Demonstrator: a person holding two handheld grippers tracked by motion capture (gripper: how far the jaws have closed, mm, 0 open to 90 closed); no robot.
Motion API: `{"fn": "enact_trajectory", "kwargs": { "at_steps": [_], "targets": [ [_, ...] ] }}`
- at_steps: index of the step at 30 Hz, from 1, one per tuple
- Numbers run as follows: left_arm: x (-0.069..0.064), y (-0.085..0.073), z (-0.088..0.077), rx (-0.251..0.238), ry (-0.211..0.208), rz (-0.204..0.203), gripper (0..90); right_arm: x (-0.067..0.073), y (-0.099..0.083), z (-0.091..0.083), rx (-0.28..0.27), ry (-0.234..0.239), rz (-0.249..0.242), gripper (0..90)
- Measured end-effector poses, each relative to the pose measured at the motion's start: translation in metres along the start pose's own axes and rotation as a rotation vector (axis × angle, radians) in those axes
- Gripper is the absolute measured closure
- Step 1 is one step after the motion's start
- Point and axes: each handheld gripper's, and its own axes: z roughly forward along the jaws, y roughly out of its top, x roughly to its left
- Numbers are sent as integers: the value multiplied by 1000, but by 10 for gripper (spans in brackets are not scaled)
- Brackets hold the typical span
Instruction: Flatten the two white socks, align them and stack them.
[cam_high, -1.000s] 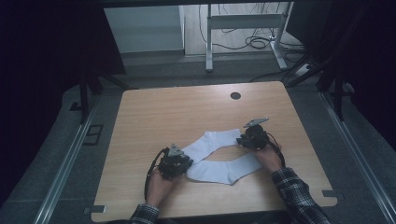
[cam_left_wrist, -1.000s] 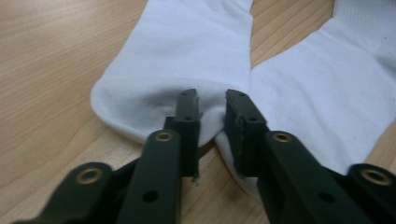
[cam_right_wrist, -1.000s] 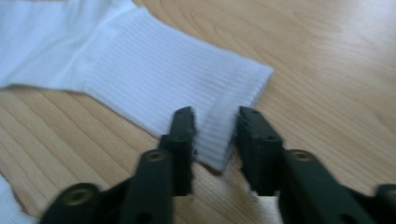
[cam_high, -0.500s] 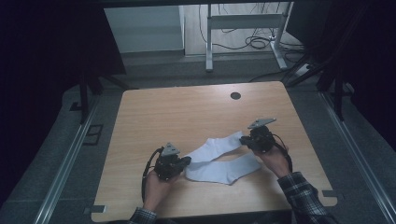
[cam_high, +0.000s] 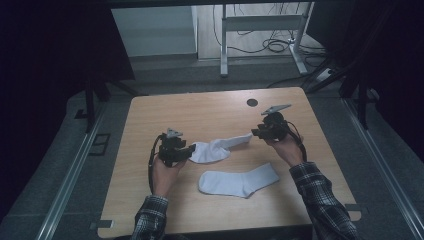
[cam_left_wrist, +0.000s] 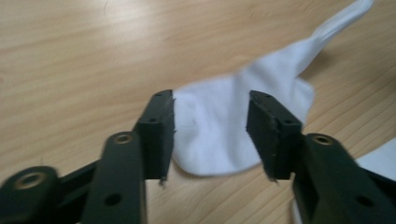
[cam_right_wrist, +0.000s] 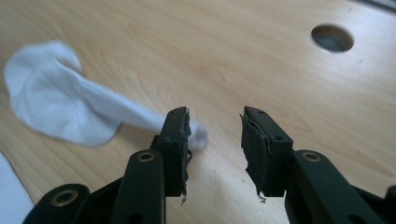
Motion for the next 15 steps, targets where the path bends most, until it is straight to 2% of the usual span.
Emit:
{"fn": "enact_trajectory", "kwargs": {
  "at_steps": [2, 4, 8, 15],
  "targets": [
    [3, -6, 3, 6, 11, -4, 476, -2, -5, 1, -2, 0, 0, 598],
    [6, -11, 6, 4, 29, -12, 429, -4, -10, 2, -7, 11, 22, 597],
    [10, -15, 12, 4, 50, -20, 362, -5, -16, 4, -3, 24, 23, 598],
    [14, -17, 27, 33, 69, -26, 343, 7, -24, 11, 30, 78, -7, 613]
  ]
}}
